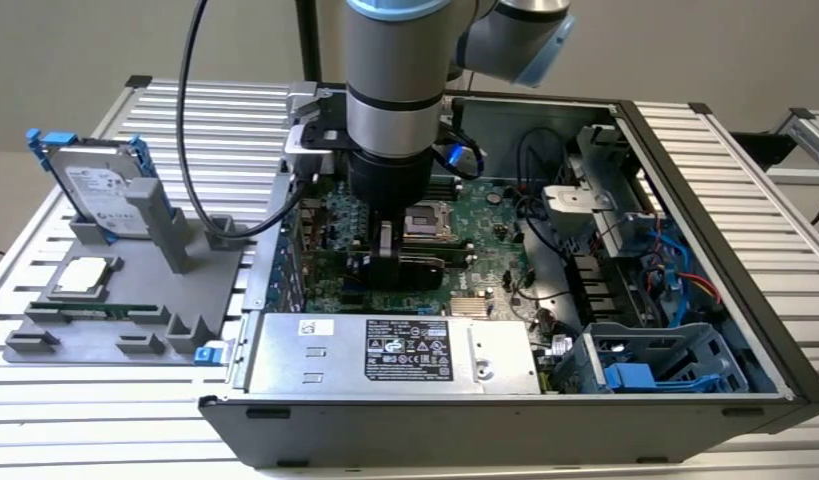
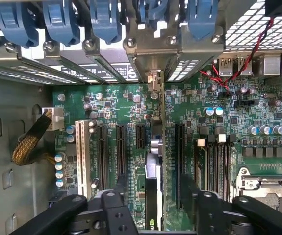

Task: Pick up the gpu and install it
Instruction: 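Insert the gpu into the slot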

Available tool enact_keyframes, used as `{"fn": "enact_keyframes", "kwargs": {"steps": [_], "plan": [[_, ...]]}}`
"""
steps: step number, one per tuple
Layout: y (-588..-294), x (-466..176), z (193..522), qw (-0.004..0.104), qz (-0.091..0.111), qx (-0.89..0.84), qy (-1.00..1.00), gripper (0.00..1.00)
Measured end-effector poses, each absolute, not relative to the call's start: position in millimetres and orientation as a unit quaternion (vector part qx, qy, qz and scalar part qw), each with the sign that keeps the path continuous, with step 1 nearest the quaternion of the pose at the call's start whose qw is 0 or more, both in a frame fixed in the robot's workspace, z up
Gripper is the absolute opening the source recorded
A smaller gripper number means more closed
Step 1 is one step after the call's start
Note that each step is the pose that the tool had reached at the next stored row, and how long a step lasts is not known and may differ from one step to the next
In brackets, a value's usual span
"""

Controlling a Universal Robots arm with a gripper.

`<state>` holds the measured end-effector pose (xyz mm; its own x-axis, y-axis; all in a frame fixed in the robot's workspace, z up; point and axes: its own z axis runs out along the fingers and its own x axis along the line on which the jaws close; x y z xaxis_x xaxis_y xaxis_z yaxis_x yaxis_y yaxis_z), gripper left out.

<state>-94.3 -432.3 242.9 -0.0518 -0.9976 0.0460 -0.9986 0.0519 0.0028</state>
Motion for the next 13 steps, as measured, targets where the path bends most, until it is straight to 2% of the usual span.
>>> {"fn": "enact_keyframes", "kwargs": {"steps": [3, 13], "plan": [[-432, -94, 244, 0.018, 0.015, 0.688, -0.725, 1.00], [-432, -94, 280, 0.016, 0.016, 0.688, -0.725, 1.00]]}}
